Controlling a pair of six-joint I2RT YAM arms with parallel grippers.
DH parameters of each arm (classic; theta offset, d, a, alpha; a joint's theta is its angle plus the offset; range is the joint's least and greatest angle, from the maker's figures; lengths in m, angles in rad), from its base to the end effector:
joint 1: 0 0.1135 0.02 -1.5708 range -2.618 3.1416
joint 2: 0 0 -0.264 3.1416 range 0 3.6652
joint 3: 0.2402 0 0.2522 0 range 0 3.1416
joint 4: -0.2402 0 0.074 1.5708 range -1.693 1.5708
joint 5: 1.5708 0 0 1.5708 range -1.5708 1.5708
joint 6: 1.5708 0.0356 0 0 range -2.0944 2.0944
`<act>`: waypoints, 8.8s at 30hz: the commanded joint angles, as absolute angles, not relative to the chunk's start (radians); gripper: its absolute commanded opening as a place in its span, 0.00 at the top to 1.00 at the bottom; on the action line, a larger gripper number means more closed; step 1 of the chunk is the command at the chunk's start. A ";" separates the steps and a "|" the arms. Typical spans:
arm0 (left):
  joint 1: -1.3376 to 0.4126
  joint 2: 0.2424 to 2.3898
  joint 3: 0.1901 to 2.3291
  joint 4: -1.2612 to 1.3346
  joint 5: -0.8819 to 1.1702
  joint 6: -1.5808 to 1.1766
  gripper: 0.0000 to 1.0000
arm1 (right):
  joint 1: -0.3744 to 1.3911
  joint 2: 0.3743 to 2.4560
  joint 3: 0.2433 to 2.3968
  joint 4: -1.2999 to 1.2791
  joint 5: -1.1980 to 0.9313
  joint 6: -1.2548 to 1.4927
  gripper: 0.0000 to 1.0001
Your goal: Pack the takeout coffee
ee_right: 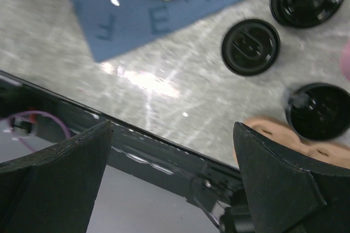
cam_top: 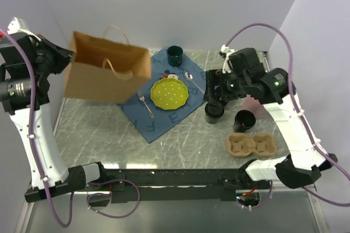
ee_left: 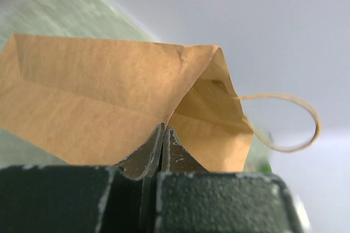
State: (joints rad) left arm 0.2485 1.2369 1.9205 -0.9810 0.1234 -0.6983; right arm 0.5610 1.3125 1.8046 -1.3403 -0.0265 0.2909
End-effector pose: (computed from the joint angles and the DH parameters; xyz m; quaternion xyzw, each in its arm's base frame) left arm 0.1853 0.0425 0.5321 -0.3333 0.7310 -0.1807 0.5674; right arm 0.1795 0.1139 0.4552 -0.1306 0.9262 0.1573 0.3168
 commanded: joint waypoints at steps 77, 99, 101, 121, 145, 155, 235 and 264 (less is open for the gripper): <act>0.252 0.799 1.447 -1.298 0.669 -0.531 0.35 | 0.799 1.279 1.677 -1.147 -0.133 0.730 1.00; 0.252 0.836 1.488 -1.348 0.571 -0.517 0.34 | 0.793 1.175 1.529 -1.077 -0.032 0.844 1.00; 0.250 0.847 1.500 -1.373 0.542 -0.497 0.34 | 0.793 1.170 1.526 -1.077 -0.023 0.851 1.00; 0.250 0.793 1.393 -1.298 0.440 -0.709 0.27 | 0.634 1.131 1.609 -1.402 0.130 0.876 0.53; 0.031 0.782 1.348 -1.287 0.203 -0.693 0.23 | 0.233 1.032 0.973 -1.162 0.204 0.927 0.57; -0.086 0.788 1.381 -1.262 0.207 -0.670 0.21 | 0.225 1.127 1.184 -1.038 0.362 0.298 0.44; -0.264 0.818 1.442 -1.262 0.058 -0.627 0.12 | 0.517 1.161 0.814 -1.072 0.179 0.640 0.70; -0.264 0.821 1.456 -1.261 0.066 -0.626 0.13 | 0.485 1.172 0.854 -1.118 0.198 0.624 0.66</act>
State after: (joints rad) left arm -0.2596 0.8223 1.4273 -1.2816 0.0551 -0.6174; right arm 0.4969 1.1610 0.8249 -1.1065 0.1745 0.6254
